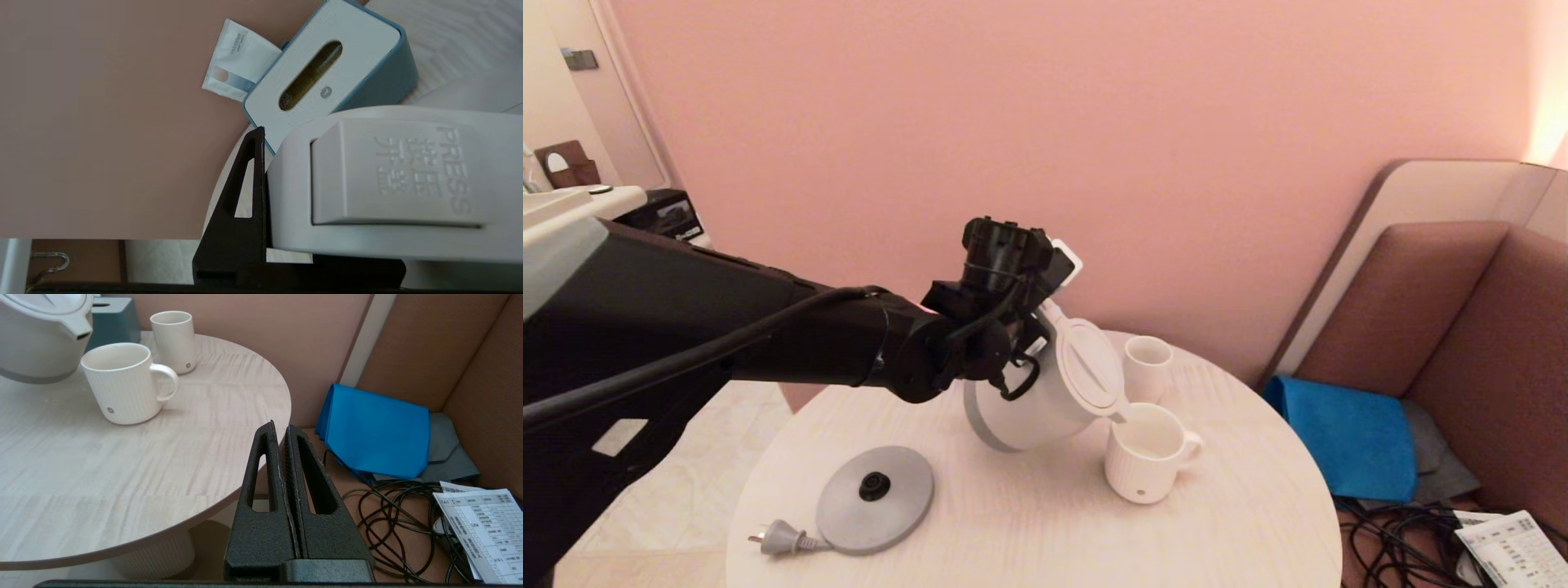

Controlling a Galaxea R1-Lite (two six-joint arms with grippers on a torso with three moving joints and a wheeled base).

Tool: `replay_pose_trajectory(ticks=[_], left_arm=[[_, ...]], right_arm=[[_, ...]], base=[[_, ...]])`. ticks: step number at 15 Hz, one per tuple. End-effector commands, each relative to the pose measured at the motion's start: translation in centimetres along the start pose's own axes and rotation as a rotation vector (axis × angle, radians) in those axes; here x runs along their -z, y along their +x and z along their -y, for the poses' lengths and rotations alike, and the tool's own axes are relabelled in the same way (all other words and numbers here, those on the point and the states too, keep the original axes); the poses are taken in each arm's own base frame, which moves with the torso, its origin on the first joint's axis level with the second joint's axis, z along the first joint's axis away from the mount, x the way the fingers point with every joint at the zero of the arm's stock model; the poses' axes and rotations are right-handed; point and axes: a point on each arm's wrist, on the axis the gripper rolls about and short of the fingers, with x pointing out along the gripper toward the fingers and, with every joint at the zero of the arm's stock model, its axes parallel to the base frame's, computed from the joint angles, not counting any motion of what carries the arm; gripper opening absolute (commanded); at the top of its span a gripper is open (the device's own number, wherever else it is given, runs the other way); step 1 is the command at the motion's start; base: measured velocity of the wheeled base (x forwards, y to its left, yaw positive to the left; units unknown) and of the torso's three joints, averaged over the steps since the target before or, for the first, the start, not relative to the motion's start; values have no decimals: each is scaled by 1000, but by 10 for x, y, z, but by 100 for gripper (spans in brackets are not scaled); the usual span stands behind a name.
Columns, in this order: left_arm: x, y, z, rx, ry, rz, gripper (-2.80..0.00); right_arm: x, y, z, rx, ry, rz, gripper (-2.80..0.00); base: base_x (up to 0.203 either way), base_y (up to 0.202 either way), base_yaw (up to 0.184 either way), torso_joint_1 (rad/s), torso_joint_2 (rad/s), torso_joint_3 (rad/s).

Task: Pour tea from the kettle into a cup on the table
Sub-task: Pour water into the cup

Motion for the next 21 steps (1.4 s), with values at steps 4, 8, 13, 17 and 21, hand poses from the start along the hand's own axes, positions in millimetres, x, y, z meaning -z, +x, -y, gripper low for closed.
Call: replay_pose_trajectory(ticks=[4, 8, 13, 17, 21], left_arm=[[-9, 4, 3, -8, 21, 26, -280], [-17, 5, 5, -12, 58, 49, -280], [-28, 4, 6, -20, 87, 80, -280], [-32, 1, 10, -20, 137, 88, -280], [-34, -1, 13, -30, 173, 84, -280]], right_arm=[[0, 0, 0, -1, 0, -1, -280], [0, 0, 0, -1, 0, -2, -280], [0, 0, 0, -1, 0, -2, -280], [0, 0, 0, -1, 0, -2, -280], [0, 0, 0, -1, 0, -1, -280]], base=[[0, 0, 0, 0, 0, 0], [0, 0, 0, 0, 0, 0], [0, 0, 0, 0, 0, 0], [0, 0, 0, 0, 0, 0], [0, 0, 0, 0, 0, 0]])
